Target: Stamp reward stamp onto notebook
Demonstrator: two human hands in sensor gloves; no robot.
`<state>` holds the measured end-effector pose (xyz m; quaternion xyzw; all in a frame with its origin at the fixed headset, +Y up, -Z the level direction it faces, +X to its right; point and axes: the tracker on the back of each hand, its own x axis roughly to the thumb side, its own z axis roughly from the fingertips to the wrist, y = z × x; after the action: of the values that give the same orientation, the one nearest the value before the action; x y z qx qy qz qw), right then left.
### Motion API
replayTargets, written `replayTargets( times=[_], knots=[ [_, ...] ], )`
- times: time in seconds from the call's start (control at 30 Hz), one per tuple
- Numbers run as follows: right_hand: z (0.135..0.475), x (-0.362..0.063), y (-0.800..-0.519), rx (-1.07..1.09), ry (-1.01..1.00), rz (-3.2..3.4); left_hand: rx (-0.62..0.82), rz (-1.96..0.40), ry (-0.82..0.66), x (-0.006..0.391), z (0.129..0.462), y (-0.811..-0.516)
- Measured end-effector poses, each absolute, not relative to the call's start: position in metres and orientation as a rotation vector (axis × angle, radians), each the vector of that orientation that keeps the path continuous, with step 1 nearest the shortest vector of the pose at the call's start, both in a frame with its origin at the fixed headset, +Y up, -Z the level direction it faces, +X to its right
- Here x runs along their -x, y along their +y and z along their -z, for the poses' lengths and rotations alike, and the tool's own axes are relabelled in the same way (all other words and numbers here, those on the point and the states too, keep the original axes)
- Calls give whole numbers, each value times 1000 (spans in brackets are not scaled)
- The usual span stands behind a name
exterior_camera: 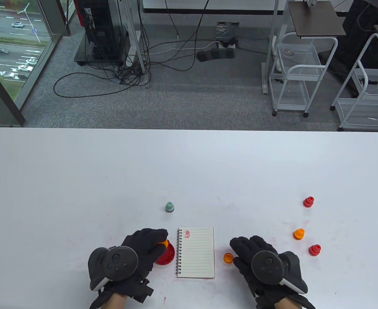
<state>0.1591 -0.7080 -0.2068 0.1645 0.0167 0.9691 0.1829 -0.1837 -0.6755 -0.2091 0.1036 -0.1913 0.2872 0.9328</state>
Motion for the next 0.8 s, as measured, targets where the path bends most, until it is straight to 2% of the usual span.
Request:
replayTargets(
  times=[0.13, 0.33, 0.57, 0.8],
  knots=[
    [209, -153, -719, -454, 94, -2783, -96, -589, -425, 183, 209, -690],
    [214, -137, -730, -456, 105, -2898, -157, -565, -458, 178, 209, -684],
    [219, -121, -746, -432, 244, -3022, -169, -568, -455, 180, 211, -683],
    [221, -111, -748, -449, 212, -3094, -129, -535, -492, 171, 209, -687]
  ],
)
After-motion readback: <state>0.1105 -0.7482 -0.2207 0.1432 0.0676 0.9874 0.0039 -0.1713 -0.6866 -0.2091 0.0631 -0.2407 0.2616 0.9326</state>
